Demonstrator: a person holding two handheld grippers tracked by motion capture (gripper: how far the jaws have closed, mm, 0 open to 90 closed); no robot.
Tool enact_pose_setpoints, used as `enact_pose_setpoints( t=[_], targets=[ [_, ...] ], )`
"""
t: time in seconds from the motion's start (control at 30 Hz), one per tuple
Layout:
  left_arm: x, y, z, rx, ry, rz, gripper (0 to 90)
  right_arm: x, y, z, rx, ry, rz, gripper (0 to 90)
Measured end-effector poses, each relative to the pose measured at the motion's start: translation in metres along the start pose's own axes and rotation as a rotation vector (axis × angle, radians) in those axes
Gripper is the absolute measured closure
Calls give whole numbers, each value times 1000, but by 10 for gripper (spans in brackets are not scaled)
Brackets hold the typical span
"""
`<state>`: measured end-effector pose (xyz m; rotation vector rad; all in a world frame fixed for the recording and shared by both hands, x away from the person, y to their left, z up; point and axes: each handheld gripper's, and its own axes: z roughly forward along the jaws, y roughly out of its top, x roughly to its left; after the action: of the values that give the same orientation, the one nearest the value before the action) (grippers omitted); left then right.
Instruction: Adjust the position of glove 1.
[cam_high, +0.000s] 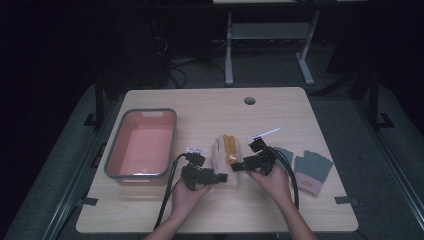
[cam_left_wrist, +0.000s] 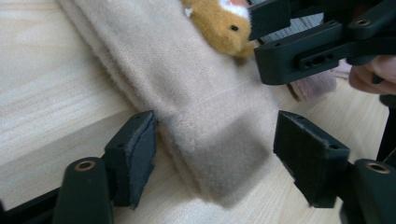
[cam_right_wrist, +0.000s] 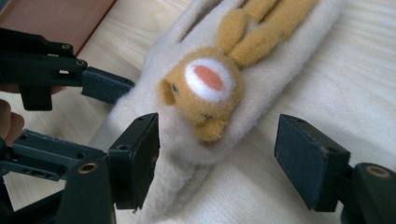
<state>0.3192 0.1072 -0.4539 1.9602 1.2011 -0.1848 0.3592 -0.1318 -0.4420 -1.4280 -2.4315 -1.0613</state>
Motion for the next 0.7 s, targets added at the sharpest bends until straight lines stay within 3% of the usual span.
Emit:
enact_pose_setpoints(
  t=[0.37,0.57,0.7],
  targets=[
    [4,-1,6,38,13,-6,378,-5,-1,12,0,18,56,389],
    [5,0,9,42,1,-10,426,-8,-2,15,11,23,99,418],
    [6,0,9,43,1,-8,456,-8,-2,17,11,22,95,482]
  ],
)
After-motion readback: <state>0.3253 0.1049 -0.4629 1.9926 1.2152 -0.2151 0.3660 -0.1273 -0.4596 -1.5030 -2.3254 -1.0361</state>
